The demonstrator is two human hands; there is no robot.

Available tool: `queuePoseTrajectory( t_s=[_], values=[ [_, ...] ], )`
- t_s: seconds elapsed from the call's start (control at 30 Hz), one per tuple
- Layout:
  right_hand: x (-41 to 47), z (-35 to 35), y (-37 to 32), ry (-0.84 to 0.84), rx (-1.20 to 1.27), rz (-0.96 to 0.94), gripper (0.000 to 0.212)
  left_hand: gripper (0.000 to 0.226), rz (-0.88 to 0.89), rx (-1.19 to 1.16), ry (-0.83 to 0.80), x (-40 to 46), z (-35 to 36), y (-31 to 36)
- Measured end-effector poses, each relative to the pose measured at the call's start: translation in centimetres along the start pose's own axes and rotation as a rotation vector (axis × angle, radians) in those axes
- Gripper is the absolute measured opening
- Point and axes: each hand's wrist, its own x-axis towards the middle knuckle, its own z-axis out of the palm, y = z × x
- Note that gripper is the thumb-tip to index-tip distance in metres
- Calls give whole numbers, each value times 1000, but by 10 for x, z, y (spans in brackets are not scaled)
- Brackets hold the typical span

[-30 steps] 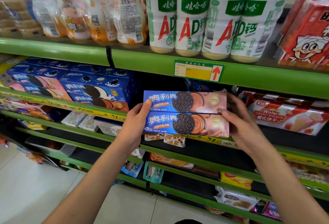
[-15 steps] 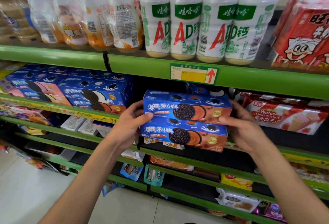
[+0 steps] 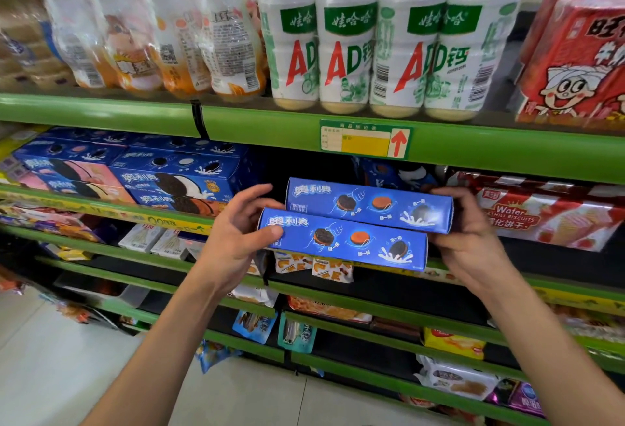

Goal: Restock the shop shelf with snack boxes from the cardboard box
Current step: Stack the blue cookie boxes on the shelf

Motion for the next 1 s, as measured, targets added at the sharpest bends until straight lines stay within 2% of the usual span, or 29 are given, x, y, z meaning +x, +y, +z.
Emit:
queuePoseTrajectory(
  t_s=[0.23, 0.43, 0.6, 0.73, 0.83, 0.93, 1.0],
  values=[
    [-2, -3, 0, 5, 31, 21, 76, 64, -1, 6, 5, 1, 2, -2],
    [-2, -5, -1, -11, 64, 25, 66, 72, -3, -40, 3, 2, 8, -5],
    [-1, -4, 0, -5, 28, 26, 76, 65, -4, -51, 9, 2, 9, -5],
    [-1, -4, 0, 3, 16, 36, 78, 55, -32, -44, 1, 1, 7, -7],
    [-1, -4, 1, -2, 15, 30, 75, 36, -32, -40, 3, 0, 7, -9],
    [-1, -4, 1, -20, 40, 28, 69, 5, -23, 12, 110, 2, 13, -11],
    [-1, -5, 1, -36, 51, 28, 70, 6, -13, 60, 193, 3, 18, -13]
  ],
)
